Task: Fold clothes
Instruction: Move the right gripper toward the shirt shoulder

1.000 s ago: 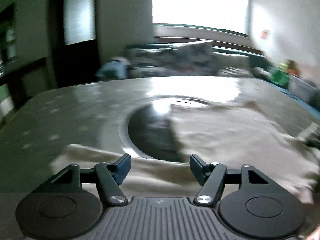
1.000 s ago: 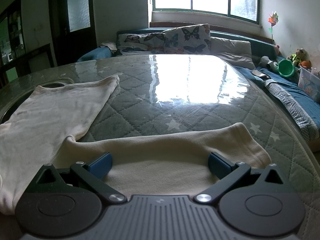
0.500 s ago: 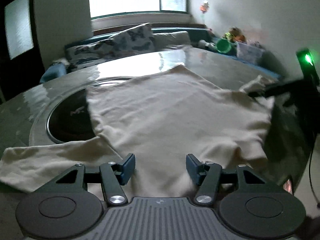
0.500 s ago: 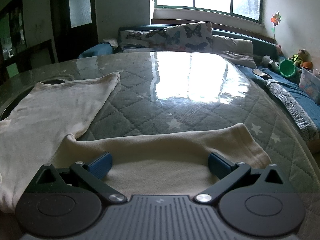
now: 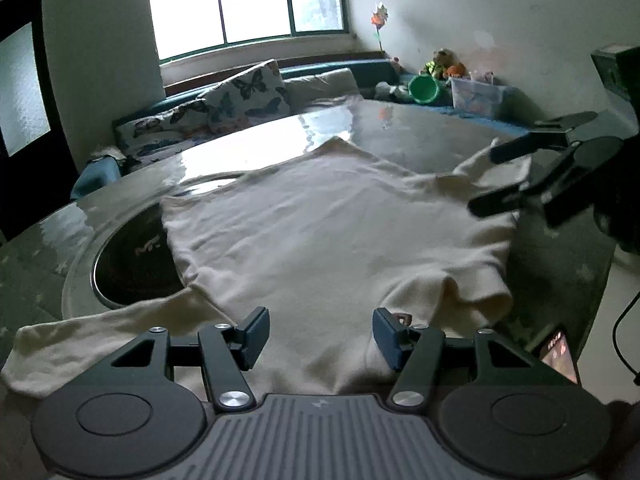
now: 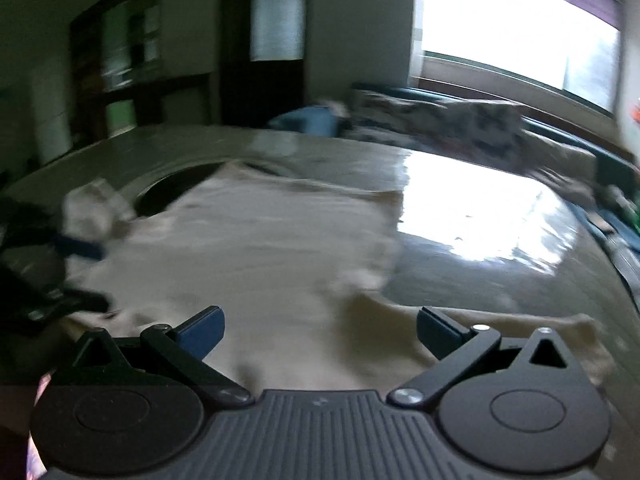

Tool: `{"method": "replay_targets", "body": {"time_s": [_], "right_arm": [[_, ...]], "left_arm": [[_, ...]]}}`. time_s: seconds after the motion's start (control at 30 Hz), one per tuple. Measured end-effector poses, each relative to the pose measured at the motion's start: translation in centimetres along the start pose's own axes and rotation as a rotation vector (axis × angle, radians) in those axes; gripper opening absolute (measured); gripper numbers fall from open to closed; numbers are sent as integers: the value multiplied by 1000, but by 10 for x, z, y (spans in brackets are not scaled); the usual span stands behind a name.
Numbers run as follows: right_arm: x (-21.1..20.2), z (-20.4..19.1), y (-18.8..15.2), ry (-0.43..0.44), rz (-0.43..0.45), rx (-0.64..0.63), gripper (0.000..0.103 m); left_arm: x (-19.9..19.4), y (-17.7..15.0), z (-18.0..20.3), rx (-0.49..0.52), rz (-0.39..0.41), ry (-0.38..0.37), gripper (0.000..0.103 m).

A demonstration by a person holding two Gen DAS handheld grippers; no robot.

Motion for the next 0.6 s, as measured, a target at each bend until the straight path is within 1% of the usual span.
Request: {"method": "replay_targets", "body": {"time_s": [0.07,0.1,0.13,0.2,0.27,0.33,0.37,0.43,0.5,0.6], "right_arm": [[6,-11,-3,19,-20,-42,103],[9,-15,-5,25,-36,-58,103],[12,-19,-9,28,-55,-76,103],[15,-25,-17,20,-83,-111,103],[10,-29,-21,18,-76,-129,103],[3,-30,-19,12,-58,-129,103],[-1,-29,-19,16,-47,-118,103],[-14,-21,-17,13,-17,-55,103],[-26,-8,-17,-19,3,-8,103],[-36,16,-20,-91,18,69,103]], "left_arm": [[1,-3,0,6,-10,-9,61],[1,-4,0,8,-10,-9,63],[0,-4,0,9,-10,-9,65],[0,-4,-1,10,-16,-21,66],[-1,-2,-2,18,-21,-30,66],[-4,2,-3,37,-11,-26,66],[-5,6,-3,44,-2,-28,66],[-9,13,-5,45,15,-33,66],[-10,21,-5,42,34,-43,66],[-8,32,-4,40,50,-50,66]]}}
Point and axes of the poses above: each gripper's, at about its wrist camera, not at the fingertips, and x roughly the way its jaws point, z to its right, y to its top, the point moved 3 cm from there along x, roughly the way its jaws point, and after that the axes turned 10 degrees about y, right-handed, at the moved point
